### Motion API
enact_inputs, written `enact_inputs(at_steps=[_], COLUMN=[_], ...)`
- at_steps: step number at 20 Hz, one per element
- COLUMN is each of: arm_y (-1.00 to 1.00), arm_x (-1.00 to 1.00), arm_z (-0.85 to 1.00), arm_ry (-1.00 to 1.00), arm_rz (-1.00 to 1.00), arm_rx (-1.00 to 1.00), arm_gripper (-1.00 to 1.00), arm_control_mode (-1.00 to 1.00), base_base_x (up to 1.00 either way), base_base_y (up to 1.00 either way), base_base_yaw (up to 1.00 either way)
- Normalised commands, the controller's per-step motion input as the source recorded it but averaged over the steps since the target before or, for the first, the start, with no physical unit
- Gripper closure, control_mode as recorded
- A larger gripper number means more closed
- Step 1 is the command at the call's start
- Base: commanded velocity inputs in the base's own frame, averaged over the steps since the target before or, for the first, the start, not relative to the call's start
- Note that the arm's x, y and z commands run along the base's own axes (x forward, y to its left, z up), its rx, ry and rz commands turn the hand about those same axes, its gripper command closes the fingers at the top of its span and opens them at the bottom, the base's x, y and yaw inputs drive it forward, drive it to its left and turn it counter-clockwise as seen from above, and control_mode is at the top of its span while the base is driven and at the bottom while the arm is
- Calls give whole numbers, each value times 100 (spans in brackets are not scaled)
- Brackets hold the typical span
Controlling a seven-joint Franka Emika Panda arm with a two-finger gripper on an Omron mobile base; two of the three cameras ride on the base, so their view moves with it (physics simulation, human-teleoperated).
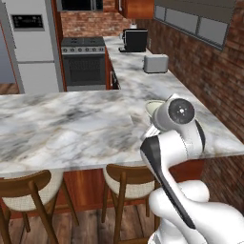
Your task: Pick up the bowls from the cabinet and place each bowl in front of a stool on the dining counter.
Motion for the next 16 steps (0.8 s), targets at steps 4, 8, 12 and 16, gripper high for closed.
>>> enact_inputs(at_steps=[4,8,12,16], arm_y=[0,3,5,7], arm_x=[67,53,34,31], arm_z=[-38,-34,-16,-7], arm_ry=[2,0,5,5], arm_rz=[12,9,10,6], arm_rx=[0,0,0,0], arm_gripper=[100,100,100,100], arm_control_mode=[-100,-100,-100,-100], base_base_x=[0,0,0,0], base_base_y=[0,0,0,0], base_base_yaw=[0,0,0,0])
